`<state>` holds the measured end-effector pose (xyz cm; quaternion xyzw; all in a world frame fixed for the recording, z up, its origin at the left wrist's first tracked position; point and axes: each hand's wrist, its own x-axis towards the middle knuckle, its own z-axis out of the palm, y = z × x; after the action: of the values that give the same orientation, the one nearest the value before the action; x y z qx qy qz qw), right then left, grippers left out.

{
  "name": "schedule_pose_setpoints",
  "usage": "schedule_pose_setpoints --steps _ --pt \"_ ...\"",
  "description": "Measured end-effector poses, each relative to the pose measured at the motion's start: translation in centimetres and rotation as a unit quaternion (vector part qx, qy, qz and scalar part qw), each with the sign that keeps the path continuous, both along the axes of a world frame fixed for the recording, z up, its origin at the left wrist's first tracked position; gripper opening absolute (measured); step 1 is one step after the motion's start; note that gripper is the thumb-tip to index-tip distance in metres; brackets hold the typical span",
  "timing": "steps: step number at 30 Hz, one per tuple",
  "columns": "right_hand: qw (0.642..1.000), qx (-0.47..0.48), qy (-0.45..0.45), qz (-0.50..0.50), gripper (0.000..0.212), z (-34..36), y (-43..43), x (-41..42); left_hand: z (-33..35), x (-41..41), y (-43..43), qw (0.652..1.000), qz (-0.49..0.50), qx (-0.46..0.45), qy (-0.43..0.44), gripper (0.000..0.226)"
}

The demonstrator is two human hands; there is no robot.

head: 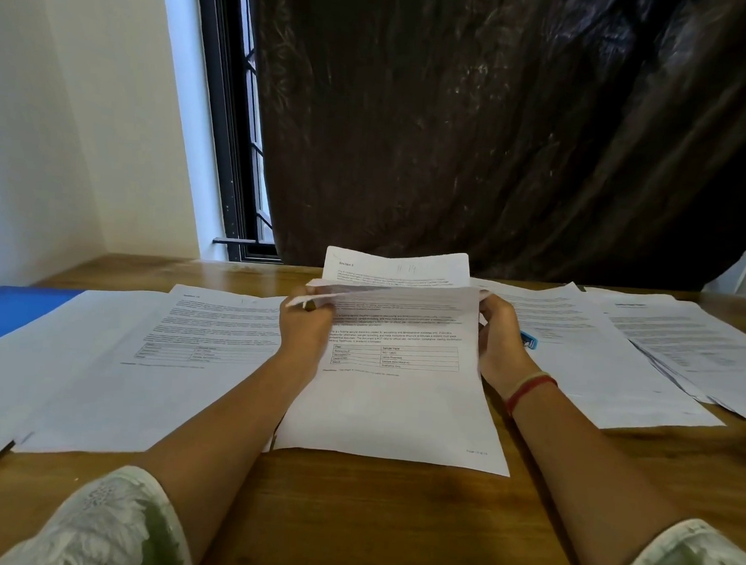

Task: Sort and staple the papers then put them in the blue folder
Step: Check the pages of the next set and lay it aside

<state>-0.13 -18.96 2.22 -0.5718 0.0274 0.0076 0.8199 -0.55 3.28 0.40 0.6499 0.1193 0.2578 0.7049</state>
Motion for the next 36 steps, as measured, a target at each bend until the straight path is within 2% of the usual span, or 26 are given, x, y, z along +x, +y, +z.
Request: schedule_pose_setpoints --steps 2,5,9,11,14,16,18,20,23,25,28,32,34,36 --pt "1.000 0.005 0.005 0.000 0.026 0.2 0.0 -0.2 0.0 0.1 0.1 1.000 -0.002 -0.011 -0.004 0.009" --pt "0.999 0.025 0.020 -0.001 0.024 0.2 0.1 0.0 0.1 -0.6 -0.1 0.999 -0.007 -0.044 -0.008 0.019" --pt "0.999 0.031 0.008 -0.004 0.018 -0.1 -0.1 0.3 0.2 -0.7 0.0 0.997 -0.029 -0.049 -0.043 0.007" --pt "0.999 0.042 0.008 0.004 0.019 -0.1 -0.2 0.3 0.4 -0.7 -0.1 0.994 -0.042 -0.077 -0.068 0.010" --pt "0.998 0.048 0.016 0.021 0.027 -0.1 -0.3 0.4 0.5 -0.9 -0.3 0.994 -0.037 -0.053 -0.089 0.016" --pt "0.999 0.039 0.006 0.028 0.025 -0.2 -0.5 0.6 0.4 -0.8 -0.3 0.992 -0.048 -0.083 -0.083 0.021" --pt "0.998 0.038 -0.011 0.046 0.027 -0.3 -0.5 0.6 0.6 -1.1 -0.2 0.990 -0.059 -0.104 -0.076 0.010" --pt "0.998 0.055 -0.015 0.037 0.027 -0.4 -0.5 0.6 0.7 -1.1 -0.2 0.993 -0.045 -0.085 -0.073 0.034" --pt "0.995 0.092 -0.031 0.013 0.026 0.1 -0.2 0.6 0.8 -1.4 -0.2 0.994 -0.029 -0.072 -0.075 0.052" --pt "0.998 0.054 -0.014 -0.013 0.022 1.1 -0.1 0.4 0.9 -1.4 -0.1 0.993 -0.036 -0.081 -0.082 0.056" --pt "0.998 -0.052 -0.029 -0.032 0.025 1.7 0.0 0.1 1.0 -1.3 -0.1 0.989 -0.056 -0.102 -0.092 0.057" --pt "0.983 -0.123 -0.078 -0.108 0.010 0.6 0.2 0.8 1.0 -1.4 -0.1 0.988 -0.054 -0.107 -0.095 0.058" --pt "0.971 -0.161 -0.107 -0.139 0.010 0.5 0.1 1.2 1.0 -1.4 0.0 0.987 -0.056 -0.115 -0.095 0.057" --pt "0.967 -0.161 -0.123 -0.153 0.011 0.4 0.0 1.5 1.0 -1.3 0.1 0.989 -0.053 -0.110 -0.088 0.056"
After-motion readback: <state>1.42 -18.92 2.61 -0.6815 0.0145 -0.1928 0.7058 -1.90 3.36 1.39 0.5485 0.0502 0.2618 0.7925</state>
